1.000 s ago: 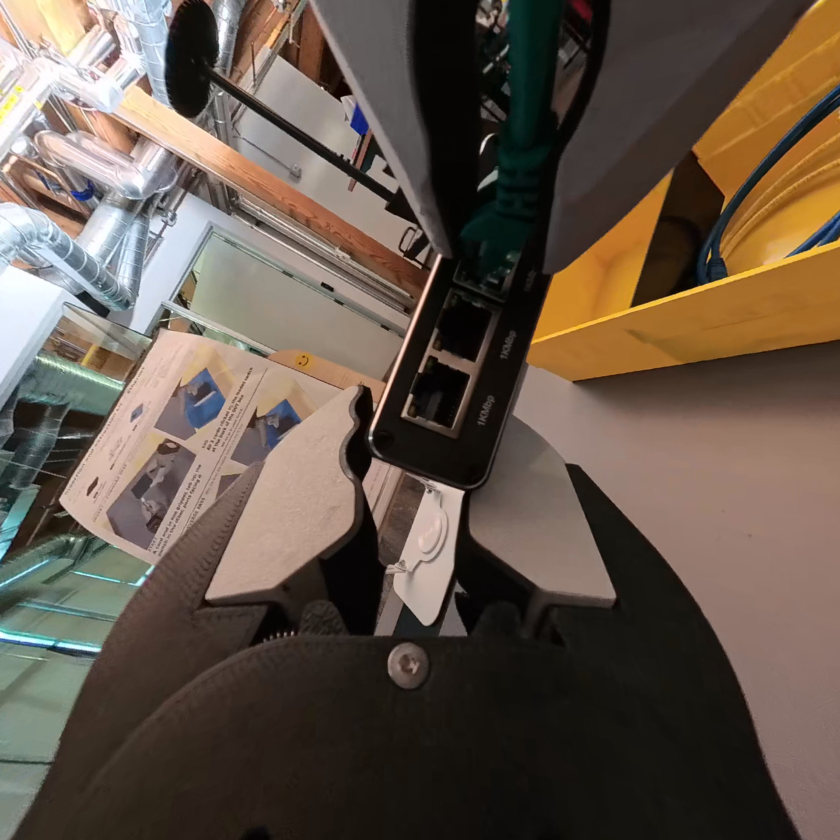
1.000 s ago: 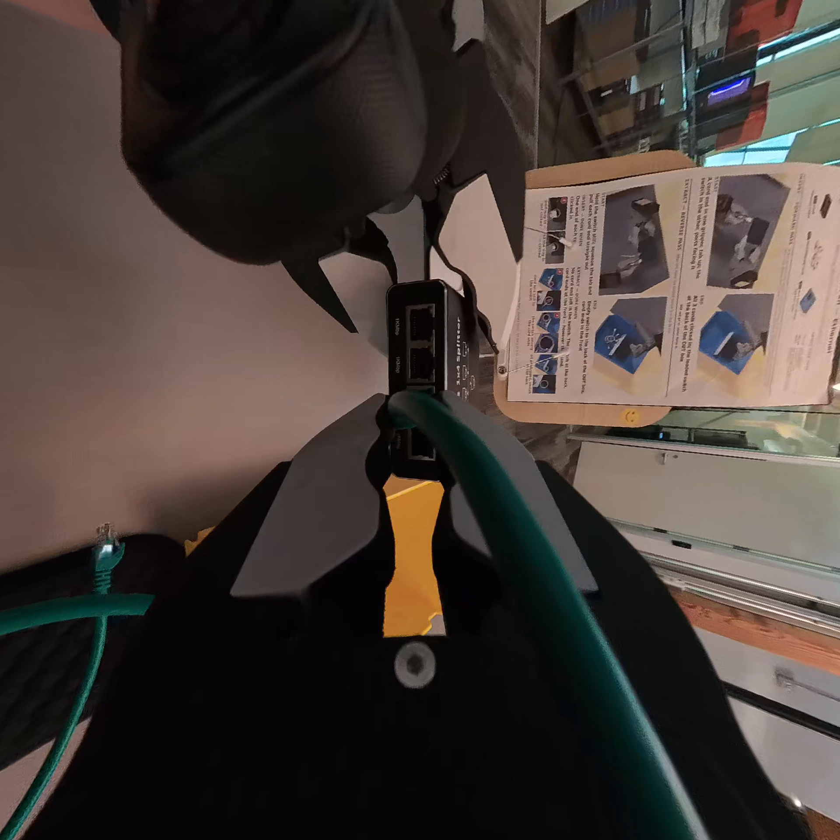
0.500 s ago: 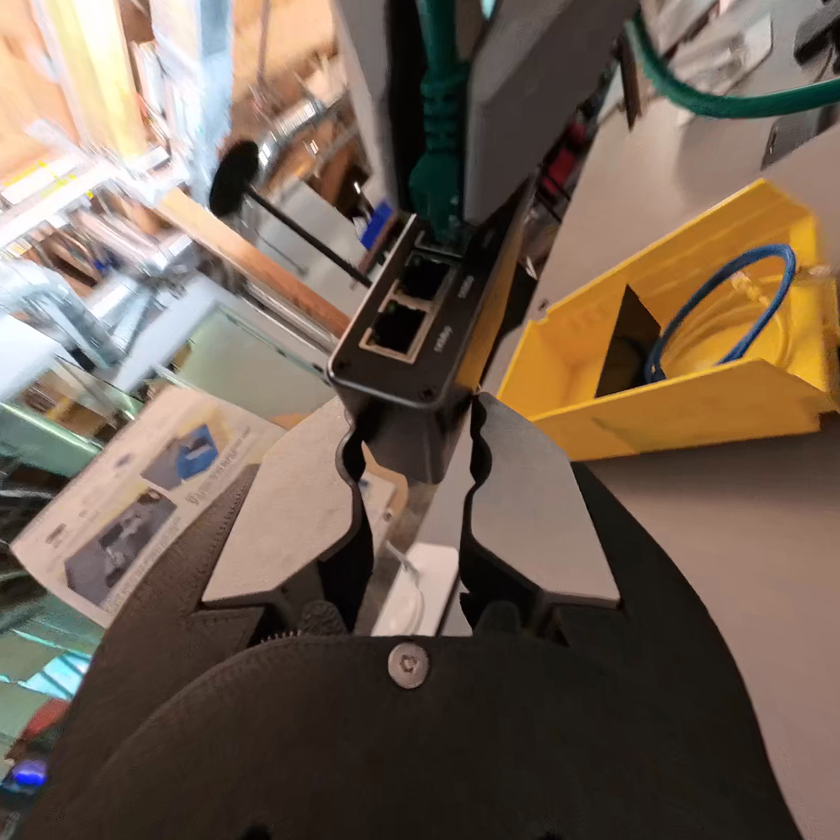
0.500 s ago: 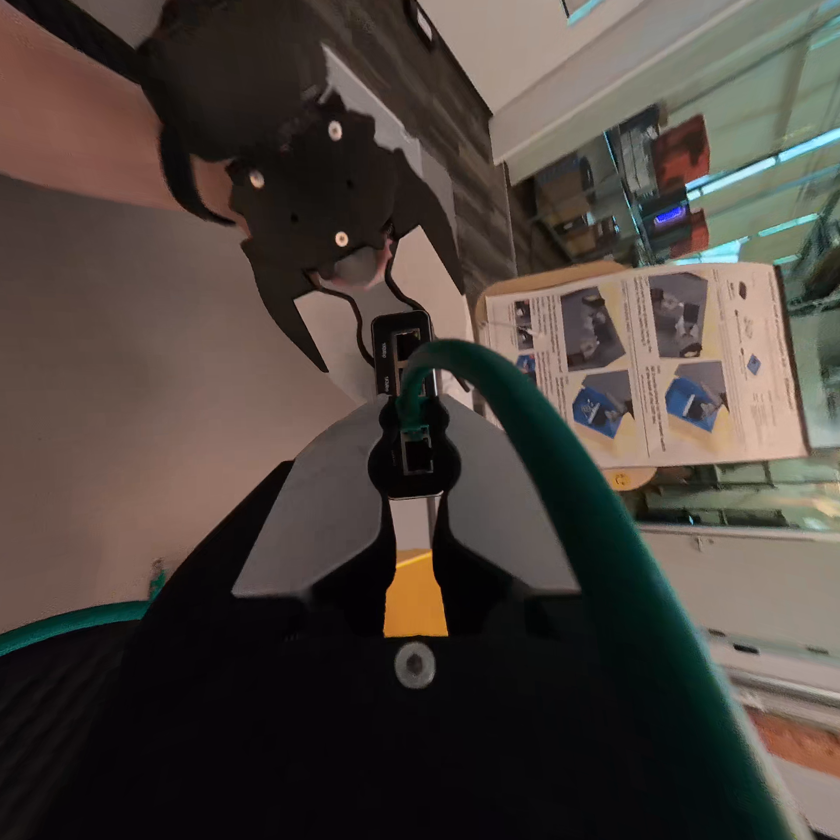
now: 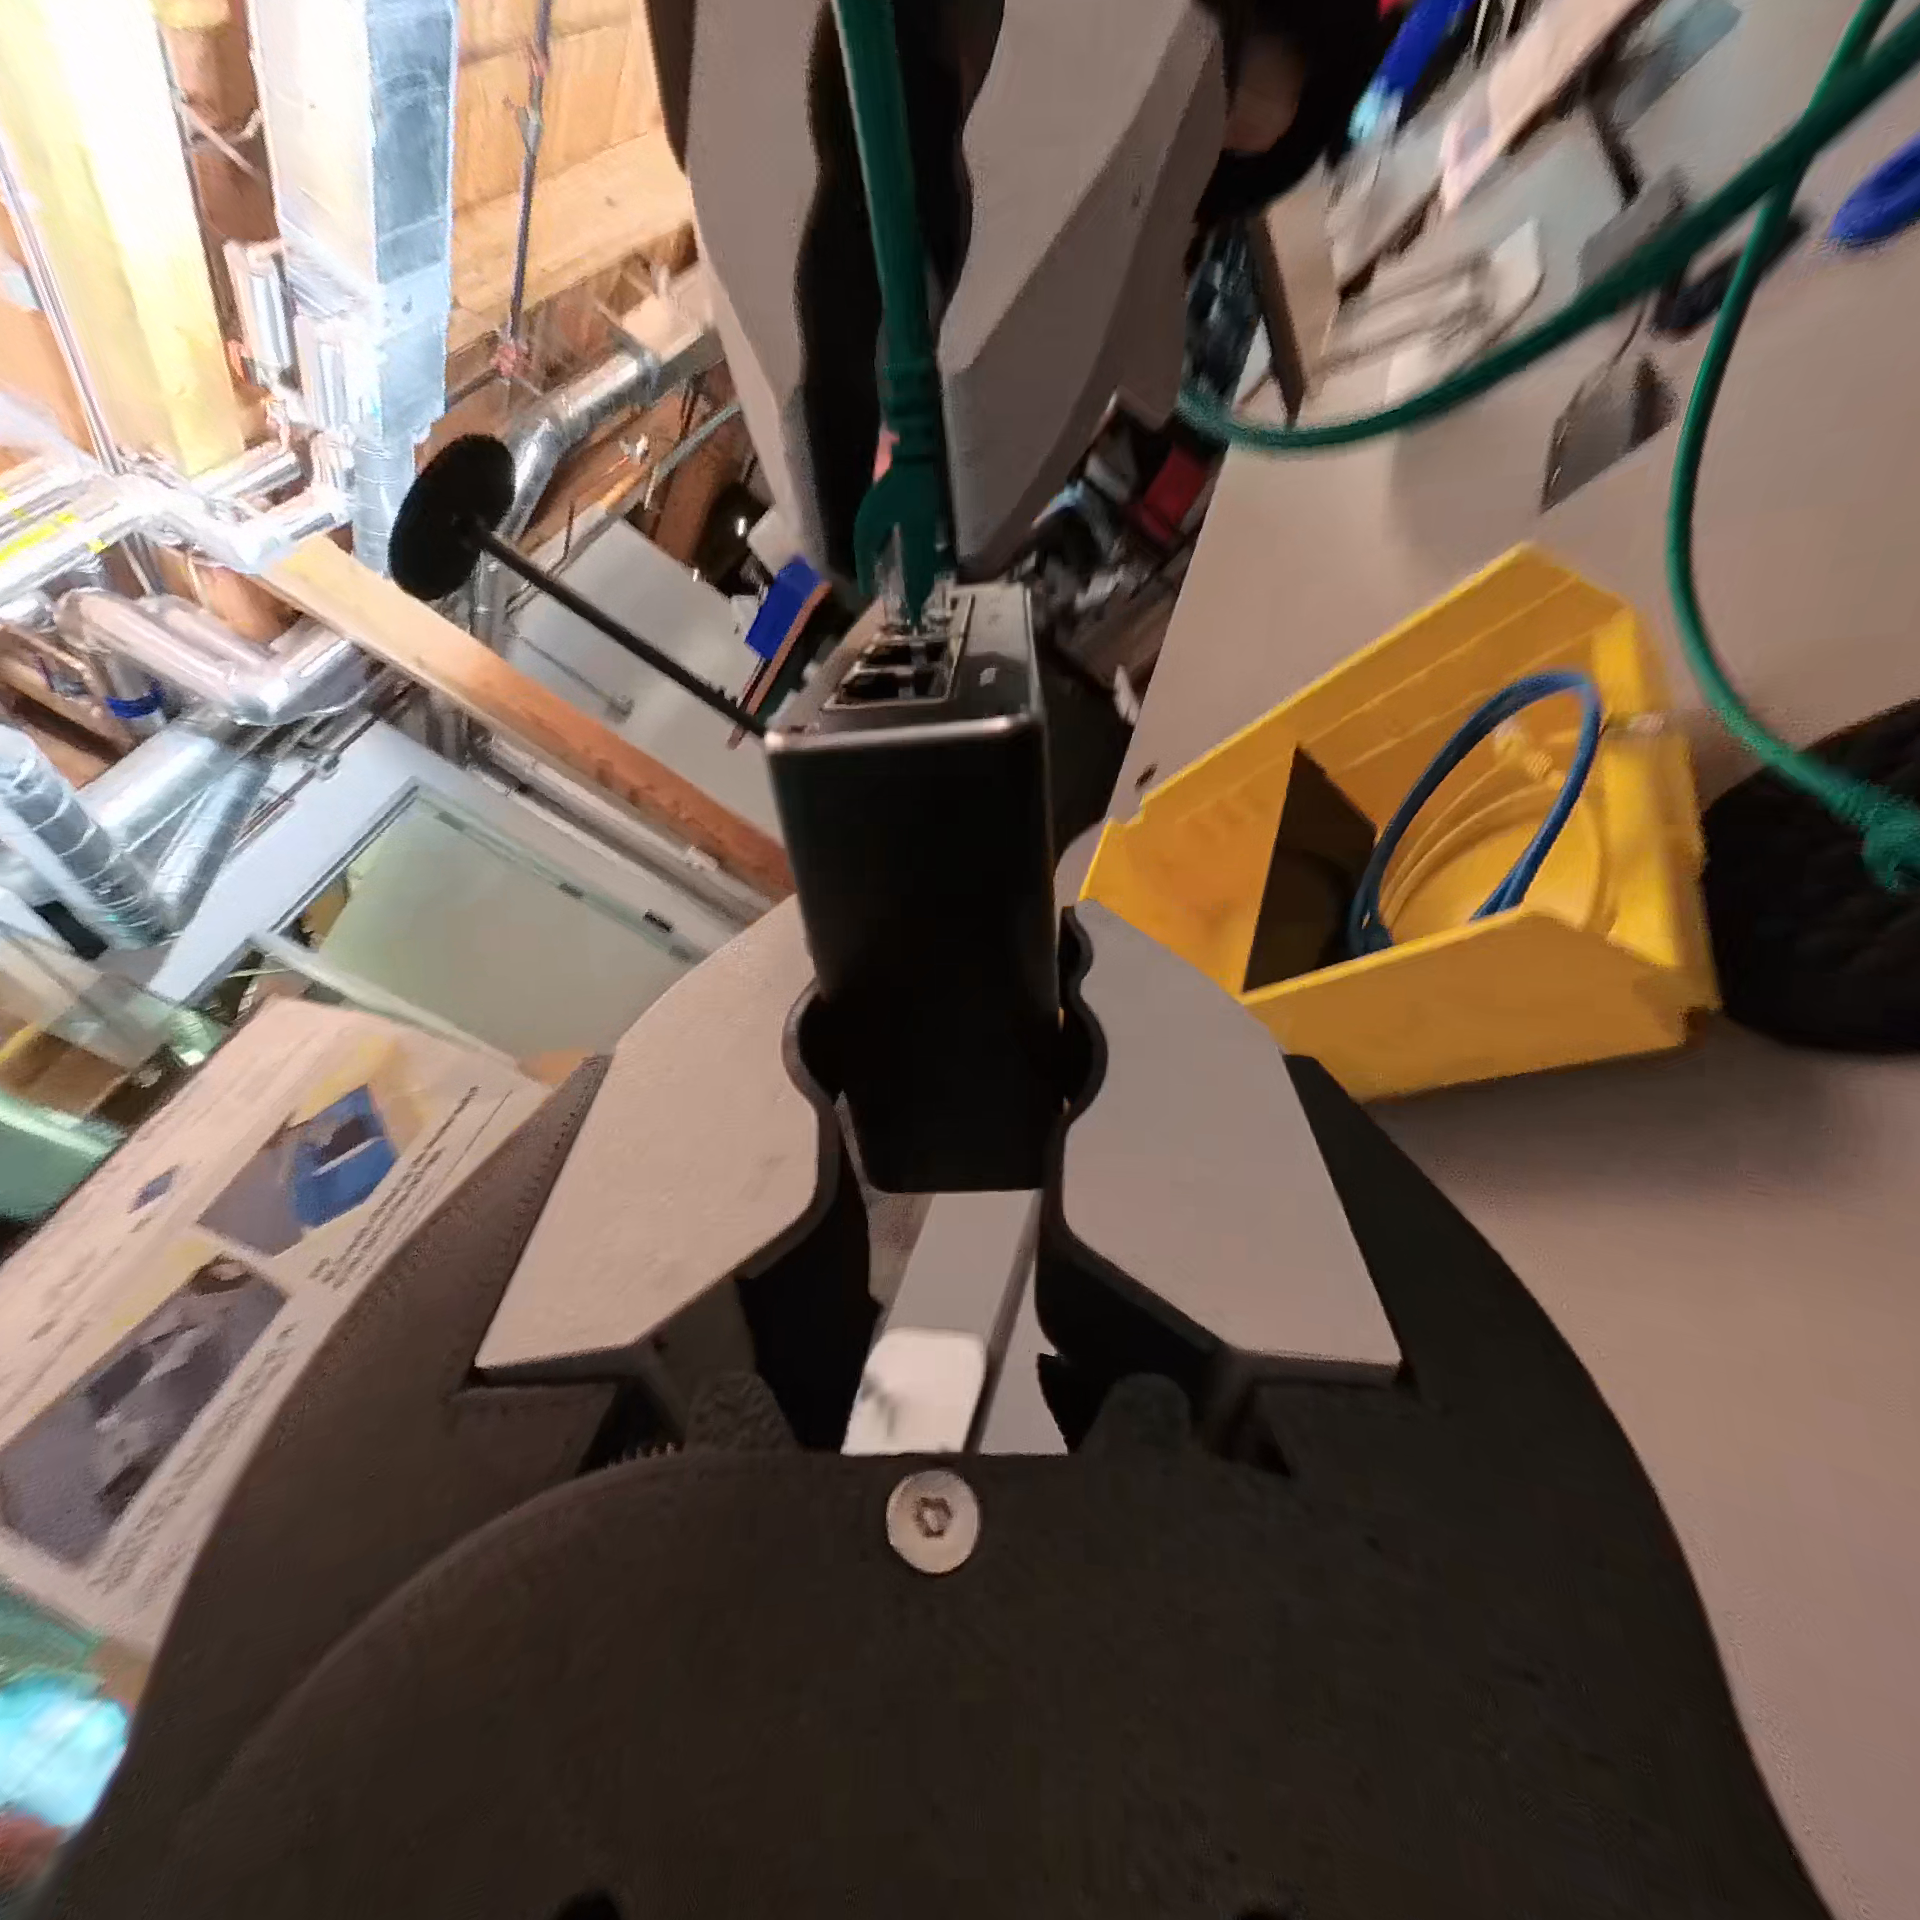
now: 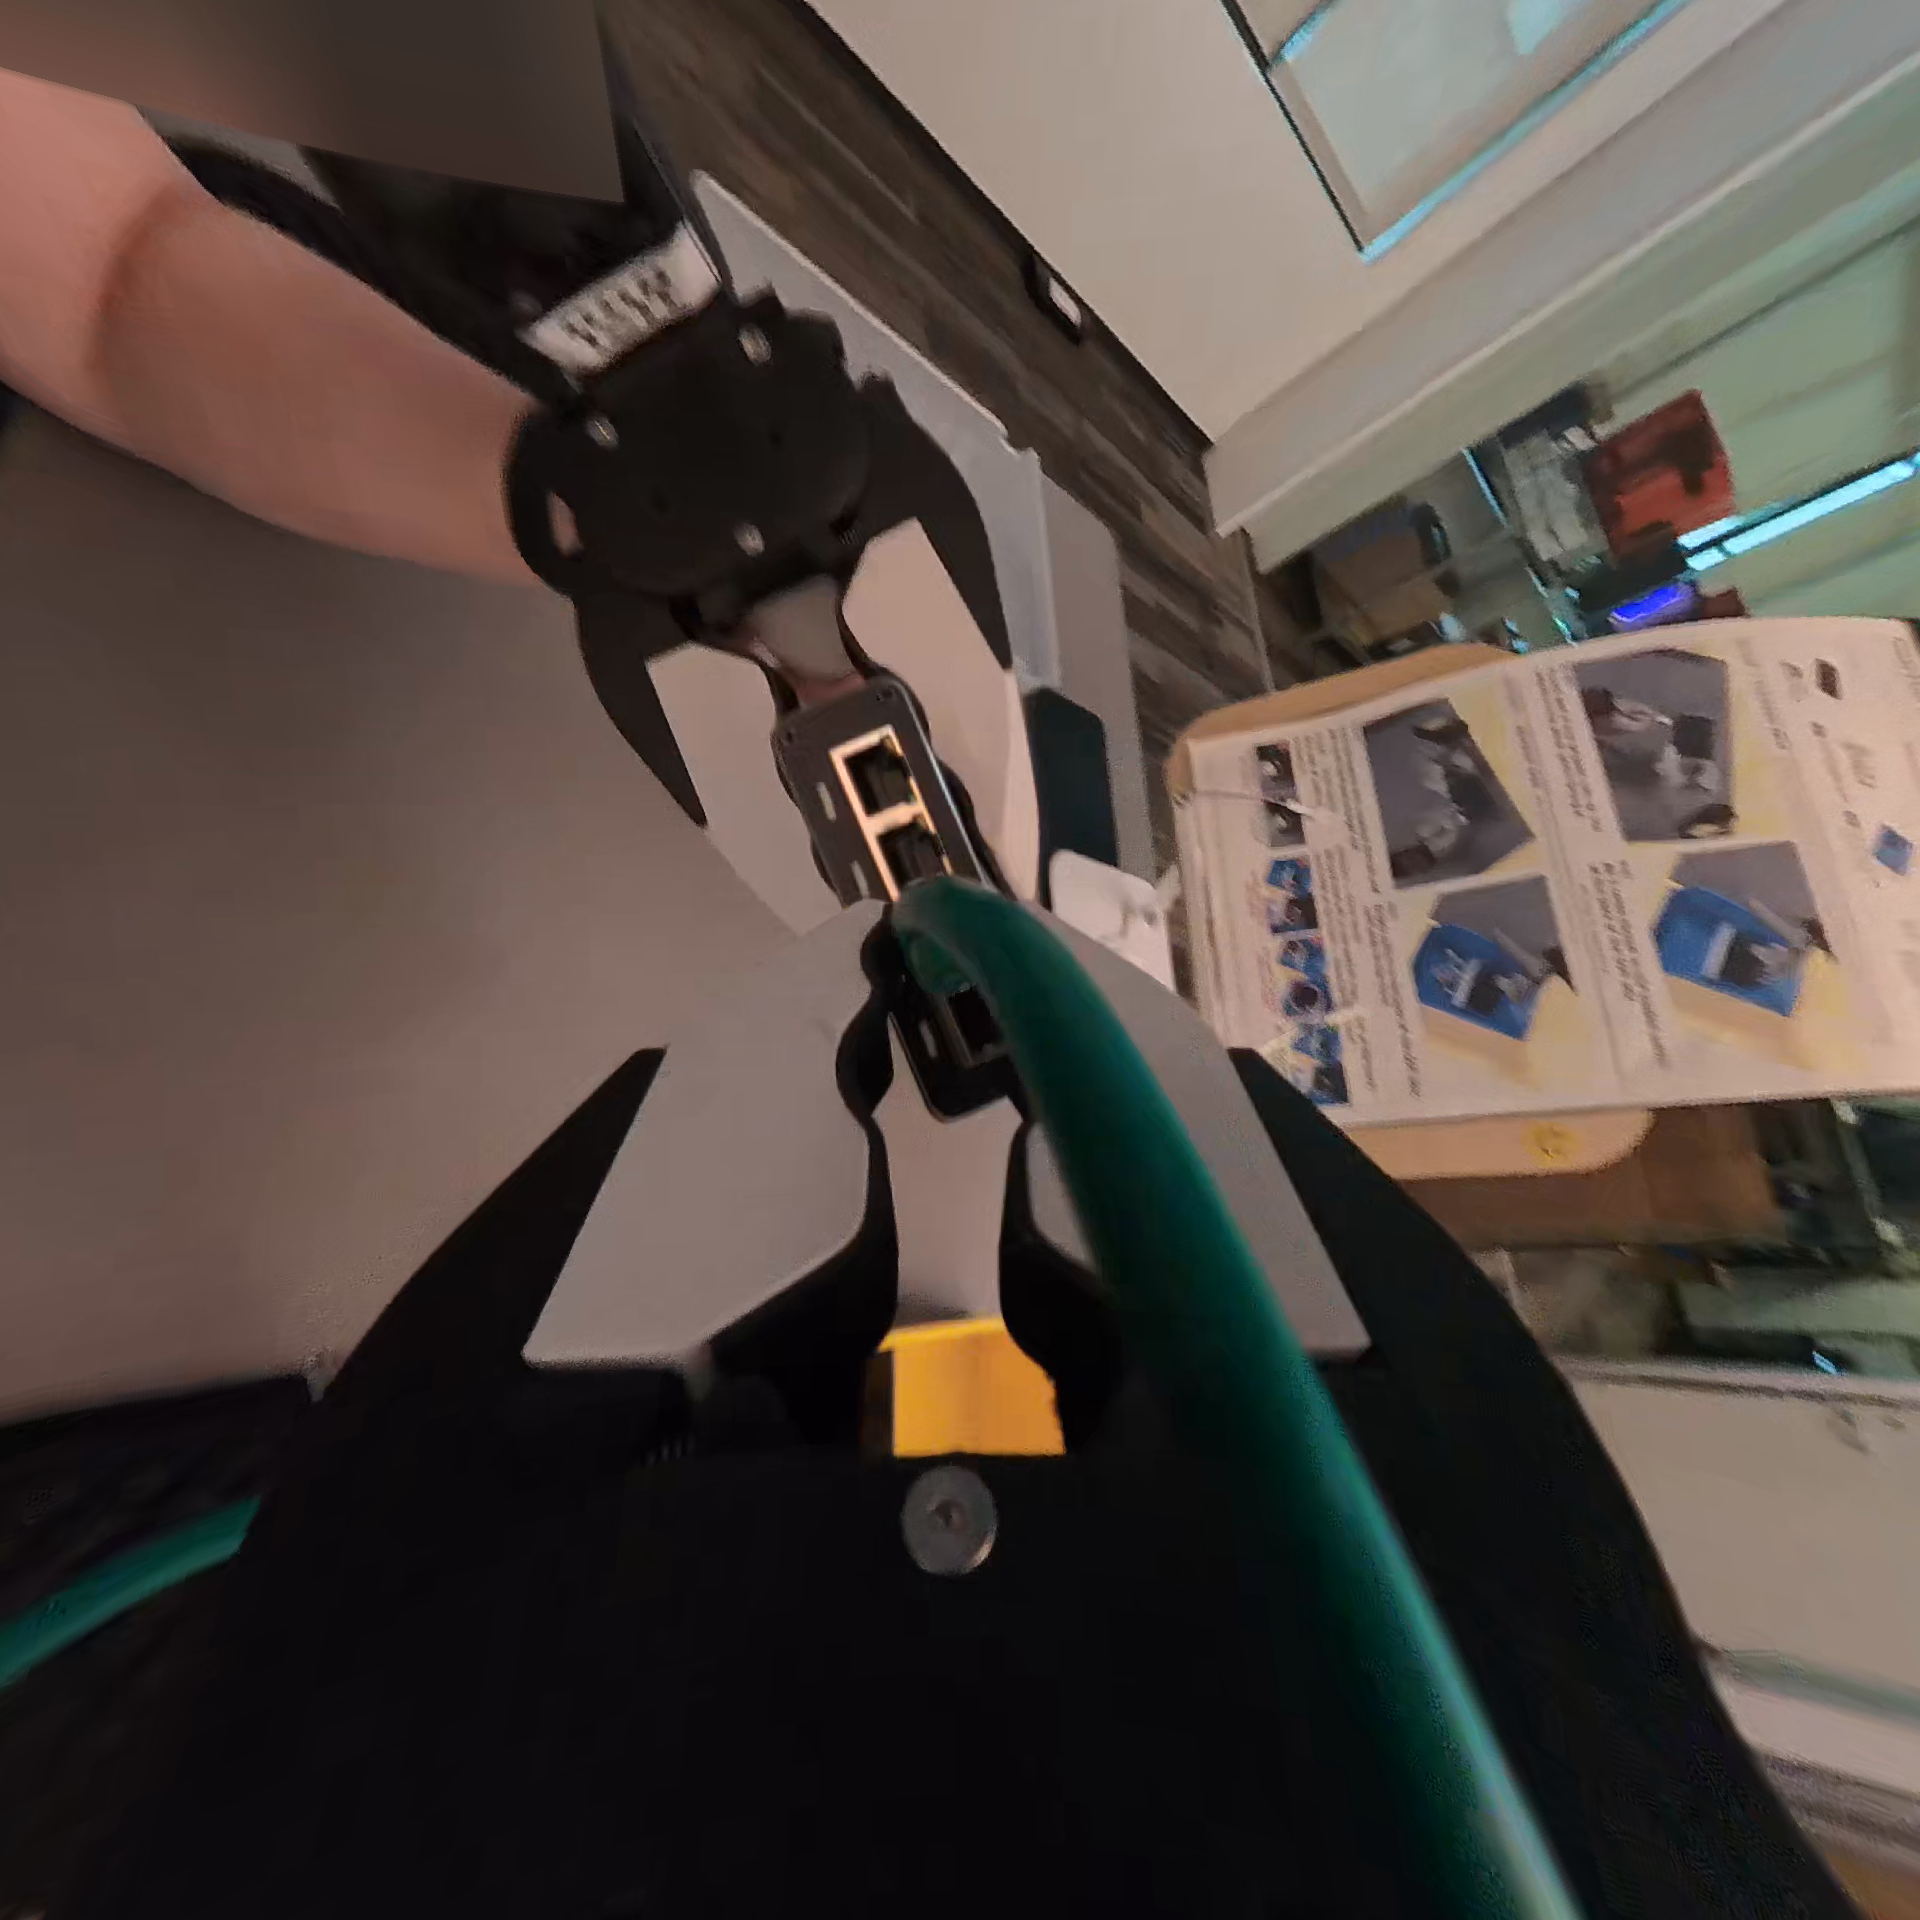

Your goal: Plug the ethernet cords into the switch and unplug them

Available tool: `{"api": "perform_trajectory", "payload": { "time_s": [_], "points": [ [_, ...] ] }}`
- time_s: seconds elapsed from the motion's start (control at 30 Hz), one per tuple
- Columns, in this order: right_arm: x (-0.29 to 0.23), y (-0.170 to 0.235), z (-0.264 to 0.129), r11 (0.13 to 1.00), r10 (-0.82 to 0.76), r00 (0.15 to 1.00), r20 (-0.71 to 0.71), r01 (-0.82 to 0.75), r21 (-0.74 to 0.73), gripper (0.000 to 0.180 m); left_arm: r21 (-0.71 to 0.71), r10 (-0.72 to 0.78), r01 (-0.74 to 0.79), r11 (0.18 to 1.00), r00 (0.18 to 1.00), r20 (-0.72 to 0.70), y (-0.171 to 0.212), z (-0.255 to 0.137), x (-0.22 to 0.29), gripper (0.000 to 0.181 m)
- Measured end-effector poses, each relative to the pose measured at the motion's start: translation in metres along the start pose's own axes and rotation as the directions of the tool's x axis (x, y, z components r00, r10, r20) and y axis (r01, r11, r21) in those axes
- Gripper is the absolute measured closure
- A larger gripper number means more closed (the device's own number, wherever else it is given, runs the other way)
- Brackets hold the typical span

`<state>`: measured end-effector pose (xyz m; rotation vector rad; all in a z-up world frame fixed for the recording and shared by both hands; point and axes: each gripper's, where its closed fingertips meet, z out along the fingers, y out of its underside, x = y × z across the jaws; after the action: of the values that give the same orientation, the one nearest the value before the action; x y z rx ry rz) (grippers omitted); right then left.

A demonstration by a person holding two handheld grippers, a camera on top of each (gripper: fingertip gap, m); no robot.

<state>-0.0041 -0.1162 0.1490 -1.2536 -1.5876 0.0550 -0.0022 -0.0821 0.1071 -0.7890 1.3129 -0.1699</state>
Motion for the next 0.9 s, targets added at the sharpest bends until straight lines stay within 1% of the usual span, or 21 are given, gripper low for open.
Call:
{"api": "perform_trajectory", "payload": {
  "time_s": [0.03, 0.07, 0.17, 0.27, 0.3, 0.33, 0.4, 0.43, 0.47, 0.57, 0.6, 0.63, 0.7, 0.73, 0.77, 0.8, 0.9],
  "points": [
    [-0.004, 0.003, -0.001, 0.999, -0.028, 1.0, 0.011, 0.028, -0.03, 0.158, -0.044, 0.035, -0.035, 0.998, 0.999, 0.0, 0.004, -0.001, -0.001, 0.139],
    [-0.006, 0.002, -0.001, 0.997, -0.058, 0.998, 0.002, 0.058, -0.043, 0.159, -0.065, 0.058, -0.058, 0.996, 0.998, -0.007, 0.005, -0.002, -0.001, 0.139],
    [-0.006, -0.005, -0.002, 0.97, -0.236, 0.969, -0.074, 0.23, -0.078, 0.163, -0.072, 0.042, -0.045, 0.996, 0.999, -0.034, 0.002, -0.005, -0.001, 0.139],
    [-0.007, -0.005, -0.001, 0.938, -0.327, 0.941, -0.082, 0.313, -0.146, 0.166, -0.1, 0.057, -0.061, 0.993, 0.997, -0.044, 0.003, -0.007, -0.001, 0.139],
    [-0.007, -0.003, -0.001, 0.929, -0.343, 0.936, -0.076, 0.327, -0.17, 0.166, -0.109, 0.058, -0.063, 0.992, 0.997, -0.051, 0.004, -0.007, 0.0, 0.144],
    [-0.008, -0.004, -0.001, 0.922, -0.361, 0.93, -0.074, 0.343, -0.18, 0.166, -0.11, 0.055, -0.061, 0.992, 0.997, -0.053, 0.004, -0.007, 0.001, 0.144],
    [-0.008, -0.004, -0.001, 0.916, -0.372, 0.925, -0.077, 0.353, -0.19, 0.165, -0.11, 0.041, -0.048, 0.993, 0.997, -0.065, 0.004, -0.007, 0.001, 0.144],
    [-0.009, -0.002, -0.001, 0.912, -0.378, 0.923, -0.072, 0.357, -0.203, 0.165, -0.116, 0.037, -0.045, 0.992, 0.997, -0.073, 0.004, -0.007, 0.002, 0.14],
    [-0.009, -0.001, -0.001, 0.905, -0.388, 0.919, -0.069, 0.366, -0.215, 0.166, -0.121, 0.036, -0.045, 0.992, 0.997, -0.075, 0.005, -0.006, 0.003, 0.14],
    [-0.01, 0.0, -0.001, 0.903, -0.388, 0.92, -0.058, 0.366, -0.223, 0.166, -0.12, 0.024, -0.035, 0.992, 0.996, -0.091, 0.004, -0.005, 0.006, 0.144],
    [-0.011, 0.001, -0.002, 0.906, -0.38, 0.924, -0.049, 0.361, -0.219, 0.166, -0.118, 0.034, -0.044, 0.992, 0.995, -0.089, 0.004, -0.006, 0.006, 0.144],
    [-0.013, 0.0, -0.002, 0.908, -0.375, 0.926, -0.04, 0.359, -0.218, 0.166, -0.117, 0.043, -0.052, 0.992, 0.995, -0.085, 0.004, -0.006, 0.006, 0.14],
    [-0.015, -0.001, -0.002, 0.901, -0.387, 0.922, -0.03, 0.371, -0.224, 0.166, -0.12, 0.058, -0.066, 0.991, 0.996, -0.07, 0.004, -0.006, 0.003, 0.141],
    [-0.017, 0.0, -0.001, 0.899, -0.385, 0.923, -0.015, 0.371, -0.233, 0.166, -0.125, 0.067, -0.076, 0.989, 0.995, -0.075, 0.006, -0.006, 0.004, 0.144],
    [-0.018, 0.003, 0.0, 0.897, -0.372, 0.928, 0.007, 0.362, -0.254, 0.166, -0.138, 0.082, -0.092, 0.986, 0.993, -0.079, 0.008, -0.005, 0.004, 0.141],
    [-0.019, 0.006, 0.001, 0.889, -0.374, 0.927, 0.025, 0.366, -0.276, 0.166, -0.146, 0.092, -0.103, 0.984, 0.993, -0.076, 0.01, -0.004, 0.004, 0.141],
    [-0.019, 0.006, -0.001, 0.896, -0.336, 0.94, 0.056, 0.337, -0.288, 0.166, -0.115, 0.103, -0.106, 0.988, 0.994, -0.026, 0.006, -0.002, 0.0, 0.141]
  ]
}}
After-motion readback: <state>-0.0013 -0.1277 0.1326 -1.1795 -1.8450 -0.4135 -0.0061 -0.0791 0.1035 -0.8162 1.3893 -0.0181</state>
